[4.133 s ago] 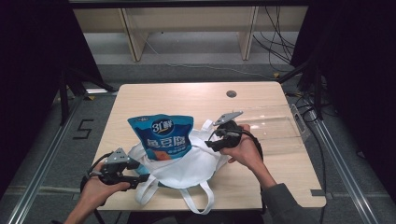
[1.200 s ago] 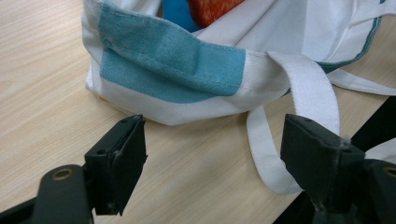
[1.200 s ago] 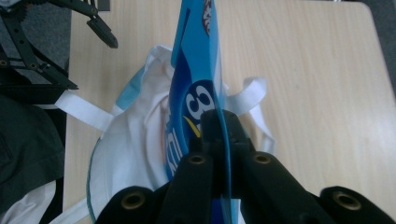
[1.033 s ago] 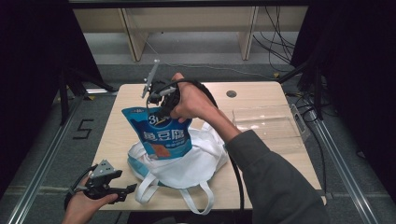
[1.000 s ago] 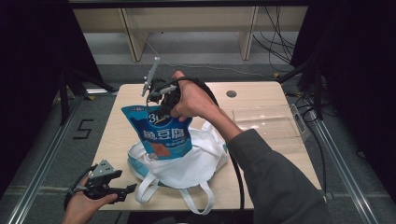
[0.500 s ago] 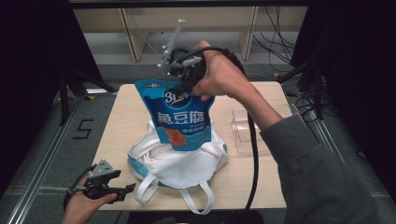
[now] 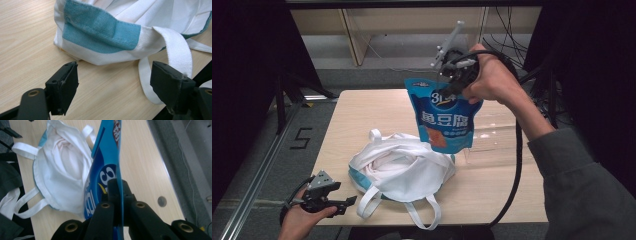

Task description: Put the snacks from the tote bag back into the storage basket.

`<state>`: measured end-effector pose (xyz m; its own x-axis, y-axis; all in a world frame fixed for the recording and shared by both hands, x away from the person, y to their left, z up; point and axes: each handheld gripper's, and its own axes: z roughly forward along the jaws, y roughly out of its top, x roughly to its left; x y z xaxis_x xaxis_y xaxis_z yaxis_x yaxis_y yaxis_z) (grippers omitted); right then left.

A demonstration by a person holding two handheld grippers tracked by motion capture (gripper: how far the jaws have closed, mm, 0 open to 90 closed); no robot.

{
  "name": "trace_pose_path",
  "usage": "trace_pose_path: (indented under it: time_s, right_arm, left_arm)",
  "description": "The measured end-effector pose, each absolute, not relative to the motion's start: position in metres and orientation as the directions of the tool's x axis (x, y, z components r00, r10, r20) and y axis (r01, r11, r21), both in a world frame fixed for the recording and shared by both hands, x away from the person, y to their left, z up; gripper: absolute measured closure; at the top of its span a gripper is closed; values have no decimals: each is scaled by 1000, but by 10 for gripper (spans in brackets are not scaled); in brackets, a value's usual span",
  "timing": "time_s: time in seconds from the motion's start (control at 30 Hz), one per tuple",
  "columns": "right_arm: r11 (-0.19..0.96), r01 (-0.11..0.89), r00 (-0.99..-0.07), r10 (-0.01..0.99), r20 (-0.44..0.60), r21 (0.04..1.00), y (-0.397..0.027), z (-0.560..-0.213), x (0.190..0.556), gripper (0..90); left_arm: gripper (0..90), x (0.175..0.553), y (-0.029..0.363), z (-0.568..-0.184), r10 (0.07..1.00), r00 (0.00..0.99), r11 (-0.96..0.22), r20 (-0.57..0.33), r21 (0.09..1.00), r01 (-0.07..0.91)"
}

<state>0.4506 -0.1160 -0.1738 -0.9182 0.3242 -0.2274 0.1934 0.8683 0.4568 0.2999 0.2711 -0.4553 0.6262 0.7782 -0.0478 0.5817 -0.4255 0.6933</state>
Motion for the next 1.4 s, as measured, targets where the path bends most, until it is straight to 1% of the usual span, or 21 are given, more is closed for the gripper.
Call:
trace_pose_path:
  time_s: [0.07,0.1,0.13,0.17,0.2,0.23,0.6,0.67,0.7,0.77,0.8,0.87,0.97,1.0,1.07,1.1,1.13,1.17,1.23,1.33,1.4]
  right_arm:
    - [869,204,-913,335,-232,452,-127,-175,455,900]
    - [865,224,-907,354,-229,450,-131,-175,456,900]
    - [865,224,-904,356,-236,449,-136,-175,458,900]
    - [862,238,-900,369,-231,447,-142,-175,459,900]
    - [866,229,-899,363,-244,445,-147,-175,461,900]
    - [857,259,-892,389,-230,445,-150,-175,461,900]
    - [833,325,-855,461,-237,448,-195,-178,476,900]
    - [826,332,-852,470,-232,455,-203,-178,479,900]
    - [825,338,-849,475,-231,454,-205,-178,479,900]
    - [823,343,-844,481,-236,453,-212,-179,482,900]
    - [805,382,-826,517,-224,453,-215,-179,481,900]
    - [820,353,-835,494,-244,451,-221,-180,484,900]
    - [818,371,-826,507,-246,440,-227,-183,485,900]
    - [813,383,-821,517,-241,439,-230,-185,486,900]
    - [813,387,-820,519,-240,436,-234,-187,488,900]
    - [802,407,-810,538,-232,438,-236,-188,489,900]
    - [803,397,-811,533,-240,444,-240,-189,492,900]
    - [800,398,-812,535,-233,448,-242,-189,493,900]
    - [798,400,-806,540,-241,450,-245,-192,495,900]
    - [788,413,-802,552,-228,456,-248,-196,498,900]
    - [789,414,-806,549,-220,453,-249,-198,500,900]
  left_arm:
    - [221,300,271,-456,779,625,-424,-49,693,583]
    - [221,301,273,-455,774,633,-452,-28,677,582]
    - [221,302,273,-454,764,645,-466,-14,680,567]
    - [221,301,272,-455,770,637,-451,-26,684,573]
    - [221,301,272,-455,776,629,-437,-35,691,577]
    - [221,301,273,-455,771,637,-451,-24,685,573]
    - [221,301,272,-456,778,627,-432,-36,693,577]
    - [221,302,275,-455,765,644,-463,-8,688,559]
    - [221,301,273,-456,781,624,-431,-39,689,582]
    - [221,302,274,-456,774,632,-448,-16,692,566]
    - [221,301,273,-455,778,627,-445,-30,679,584]
    - [221,301,271,-456,779,626,-431,-28,702,568]
    - [221,302,272,-456,779,626,-442,-20,690,573]
    - [221,303,274,-455,768,641,-467,-5,680,566]
    - [221,303,274,-456,775,632,-444,-29,687,576]
    - [221,303,274,-457,770,638,-451,-17,692,563]
    - [221,303,274,-457,774,633,-442,-26,694,569]
    - [221,303,274,-456,771,637,-455,-15,687,567]
    - [221,302,271,-457,787,615,-419,-50,689,592]
    - [221,303,272,-457,776,630,-444,-28,686,577]
    - [221,302,272,-457,783,621,-428,-44,686,589]
